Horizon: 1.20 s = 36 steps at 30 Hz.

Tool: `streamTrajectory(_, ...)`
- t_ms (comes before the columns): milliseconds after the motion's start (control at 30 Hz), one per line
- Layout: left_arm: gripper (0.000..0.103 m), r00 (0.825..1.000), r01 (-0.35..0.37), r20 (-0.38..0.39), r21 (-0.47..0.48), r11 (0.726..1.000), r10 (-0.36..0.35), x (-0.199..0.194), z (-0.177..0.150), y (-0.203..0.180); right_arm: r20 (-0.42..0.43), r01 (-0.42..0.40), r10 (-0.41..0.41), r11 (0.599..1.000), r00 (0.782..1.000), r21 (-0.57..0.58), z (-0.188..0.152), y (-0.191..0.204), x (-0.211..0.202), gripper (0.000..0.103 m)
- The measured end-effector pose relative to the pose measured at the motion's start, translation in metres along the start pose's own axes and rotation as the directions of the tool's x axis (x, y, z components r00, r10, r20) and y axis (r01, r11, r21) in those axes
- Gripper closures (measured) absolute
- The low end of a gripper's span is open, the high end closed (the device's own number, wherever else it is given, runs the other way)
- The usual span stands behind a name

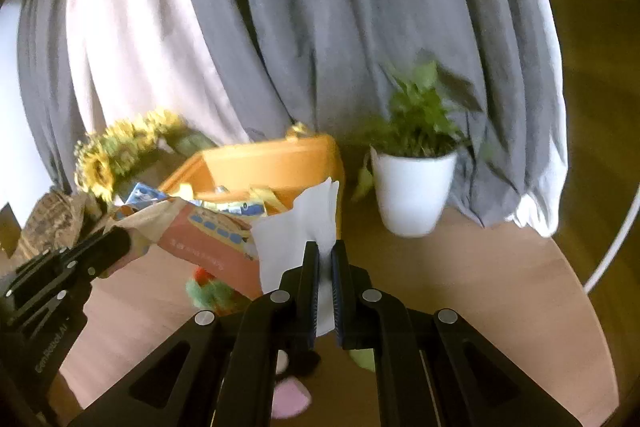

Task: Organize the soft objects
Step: 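Lift and carry the snack bag and white cloth with both tools over the crate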

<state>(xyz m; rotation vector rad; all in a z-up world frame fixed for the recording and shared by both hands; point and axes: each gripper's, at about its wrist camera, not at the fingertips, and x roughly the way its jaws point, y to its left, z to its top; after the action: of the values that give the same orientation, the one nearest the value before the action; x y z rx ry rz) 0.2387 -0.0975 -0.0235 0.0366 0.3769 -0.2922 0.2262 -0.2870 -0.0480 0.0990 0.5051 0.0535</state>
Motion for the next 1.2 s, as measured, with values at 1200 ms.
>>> streamTrajectory(1200, 0.096, 0.997, 0.008, 0.071, 0.011, 1.0, -0.008, 0.096, 0.066, 0.083, 0.15, -0.066, 0.065, 0.998, 0.987, -0.002, 0.101, 0.055, 0.079, 0.096)
